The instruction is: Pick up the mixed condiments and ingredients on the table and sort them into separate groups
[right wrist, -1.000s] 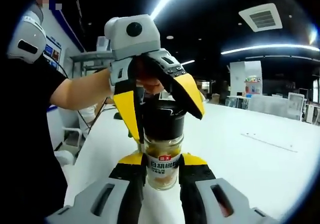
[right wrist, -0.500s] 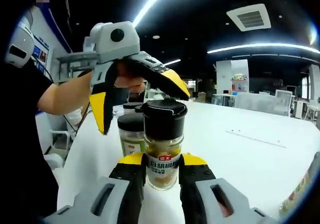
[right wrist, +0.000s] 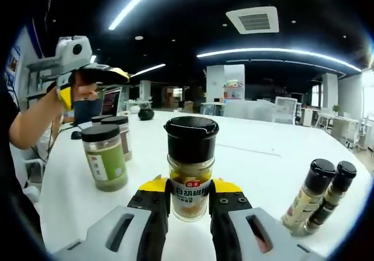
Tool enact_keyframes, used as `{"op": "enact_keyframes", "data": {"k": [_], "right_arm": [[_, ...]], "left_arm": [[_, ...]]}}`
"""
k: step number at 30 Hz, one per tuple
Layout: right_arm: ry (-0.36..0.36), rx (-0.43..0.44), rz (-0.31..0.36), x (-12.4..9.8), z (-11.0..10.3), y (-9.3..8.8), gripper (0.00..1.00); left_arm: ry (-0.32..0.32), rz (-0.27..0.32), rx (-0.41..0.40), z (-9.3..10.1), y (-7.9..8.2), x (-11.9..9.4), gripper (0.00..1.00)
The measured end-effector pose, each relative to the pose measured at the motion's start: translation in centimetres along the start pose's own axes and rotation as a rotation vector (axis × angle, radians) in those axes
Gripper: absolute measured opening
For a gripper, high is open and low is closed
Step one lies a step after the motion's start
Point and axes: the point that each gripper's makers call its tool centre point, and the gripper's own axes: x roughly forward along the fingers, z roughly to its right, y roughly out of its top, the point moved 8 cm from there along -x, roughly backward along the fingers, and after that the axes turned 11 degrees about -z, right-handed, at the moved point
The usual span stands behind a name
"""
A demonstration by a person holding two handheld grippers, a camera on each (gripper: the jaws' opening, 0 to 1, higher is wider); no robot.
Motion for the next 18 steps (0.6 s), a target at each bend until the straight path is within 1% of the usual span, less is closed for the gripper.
{"op": "enact_keyframes", "data": {"k": [1,2,4,6,8,9,11,14,18], "right_arm": [[-0.019,0.002,0.004,-0.3,0.2,-0.1,0.26],[-0.048,0.016,0.011,-0.4,0.4,-0.1,0.26],[-0.066,0.04,0.013,-0.6,0.9,-0.2,0.26],[-0.111,0.056,0.004,-0.7,1.5,-0.4,0.26],[-0.192,0.043,-0.005,-0.9,2.2,-0.6,0.26],[-0.197,0.038,-0.009,-1.0,2.3,-0.7,0.26],[-0.211,0.064,-0.007,-1.0,2.7,-0.8,0.26],[-0.239,0.085,-0.026,-0.8,3.3,-1.3,0.27],[-0.263,0.095,-0.049,-0.2,3.9,-2.0,0.27]], "left_arm": [[0.003,0.005,-0.013,0.3,-0.3,-0.1,0.73],[0.013,0.005,-0.016,0.5,-0.5,-0.1,0.73],[0.032,0.013,-0.024,1.1,-0.9,-0.4,0.72],[0.047,0.023,-0.033,1.6,-1.3,-0.7,0.72],[0.058,0.032,-0.043,2.0,-1.6,-1.1,0.71],[0.064,0.033,-0.047,2.3,-1.9,-1.3,0.71],[0.084,0.024,-0.058,2.7,-2.5,-1.5,0.7],[0.118,0.012,-0.079,3.3,-3.3,-1.7,0.7],[0.139,0.0,-0.092,4.2,-4.1,-2.1,0.7]]}}
